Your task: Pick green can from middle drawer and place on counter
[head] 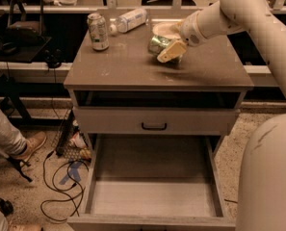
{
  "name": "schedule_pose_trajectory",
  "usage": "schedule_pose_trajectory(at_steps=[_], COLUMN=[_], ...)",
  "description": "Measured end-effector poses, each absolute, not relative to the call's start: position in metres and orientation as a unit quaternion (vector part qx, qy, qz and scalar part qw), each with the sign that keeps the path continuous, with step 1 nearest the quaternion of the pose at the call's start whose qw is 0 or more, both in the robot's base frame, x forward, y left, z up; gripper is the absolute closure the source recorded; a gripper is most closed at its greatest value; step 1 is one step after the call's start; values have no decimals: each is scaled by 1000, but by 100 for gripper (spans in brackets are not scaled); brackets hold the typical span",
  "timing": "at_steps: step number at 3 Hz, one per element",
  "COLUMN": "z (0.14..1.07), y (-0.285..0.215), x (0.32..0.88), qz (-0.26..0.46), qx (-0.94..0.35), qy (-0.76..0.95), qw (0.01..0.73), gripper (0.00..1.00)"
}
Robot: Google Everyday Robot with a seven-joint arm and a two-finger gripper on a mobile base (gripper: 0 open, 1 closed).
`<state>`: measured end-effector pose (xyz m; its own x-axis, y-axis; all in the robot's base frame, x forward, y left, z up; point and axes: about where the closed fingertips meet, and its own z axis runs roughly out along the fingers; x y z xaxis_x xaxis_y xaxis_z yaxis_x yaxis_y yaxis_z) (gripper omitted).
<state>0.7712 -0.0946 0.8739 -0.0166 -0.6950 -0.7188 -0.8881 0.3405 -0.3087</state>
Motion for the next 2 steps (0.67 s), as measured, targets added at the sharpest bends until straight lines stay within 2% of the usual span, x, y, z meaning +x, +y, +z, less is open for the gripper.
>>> schedule_pose_trajectory(at_steps=[1, 2], z=[872, 883], y=[-109, -156], x=[766, 744], qz=[115, 85], qx=[-551, -518], qy=[711, 732], qw=[421, 435], gripper=[0, 0])
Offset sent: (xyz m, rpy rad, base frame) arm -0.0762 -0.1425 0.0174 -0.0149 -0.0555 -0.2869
